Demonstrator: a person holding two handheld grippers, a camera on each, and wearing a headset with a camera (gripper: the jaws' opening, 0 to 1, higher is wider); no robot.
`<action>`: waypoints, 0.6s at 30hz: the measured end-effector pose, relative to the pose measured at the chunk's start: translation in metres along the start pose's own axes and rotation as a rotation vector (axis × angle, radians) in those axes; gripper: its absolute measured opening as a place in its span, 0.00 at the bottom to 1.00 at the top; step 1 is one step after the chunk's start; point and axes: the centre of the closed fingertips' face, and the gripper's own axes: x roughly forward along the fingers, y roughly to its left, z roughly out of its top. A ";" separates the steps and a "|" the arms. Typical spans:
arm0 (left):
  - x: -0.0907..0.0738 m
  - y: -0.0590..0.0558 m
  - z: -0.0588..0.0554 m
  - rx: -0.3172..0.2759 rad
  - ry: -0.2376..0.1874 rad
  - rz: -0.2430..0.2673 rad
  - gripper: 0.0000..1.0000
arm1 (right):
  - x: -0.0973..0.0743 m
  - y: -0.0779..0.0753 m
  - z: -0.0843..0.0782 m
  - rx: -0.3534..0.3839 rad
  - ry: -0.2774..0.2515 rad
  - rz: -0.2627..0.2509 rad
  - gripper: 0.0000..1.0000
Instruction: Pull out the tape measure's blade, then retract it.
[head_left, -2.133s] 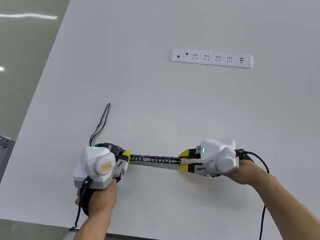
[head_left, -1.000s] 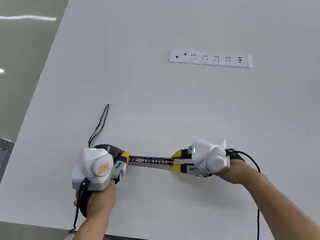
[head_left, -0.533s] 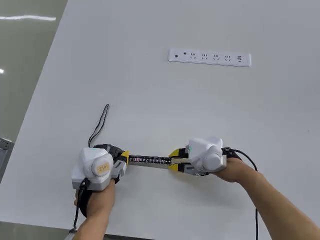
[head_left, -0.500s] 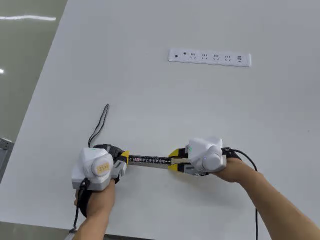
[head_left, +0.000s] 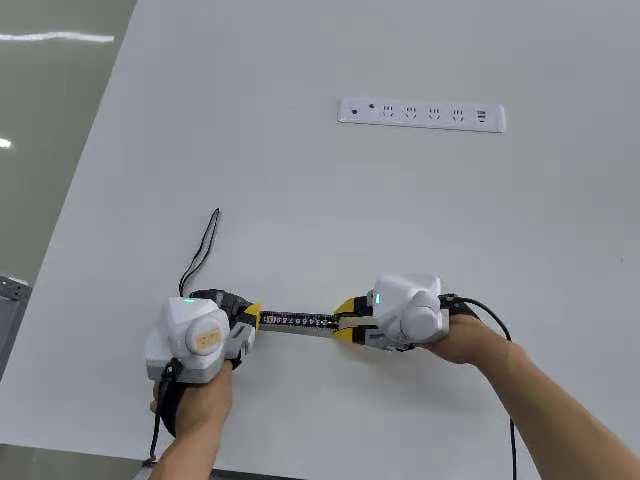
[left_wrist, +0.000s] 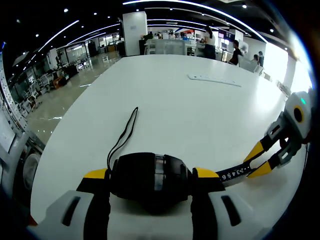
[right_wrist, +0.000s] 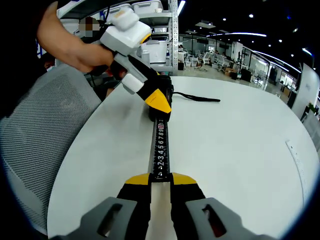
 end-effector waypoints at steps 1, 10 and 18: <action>0.000 0.000 0.000 0.000 0.000 0.000 0.63 | 0.003 -0.001 0.000 -0.001 0.001 0.000 0.12; -0.001 0.000 0.000 -0.002 0.002 -0.007 0.63 | 0.014 -0.002 -0.001 -0.010 0.004 0.006 0.12; -0.001 0.001 -0.001 -0.007 0.003 -0.014 0.63 | 0.014 0.000 0.004 -0.020 0.004 0.010 0.12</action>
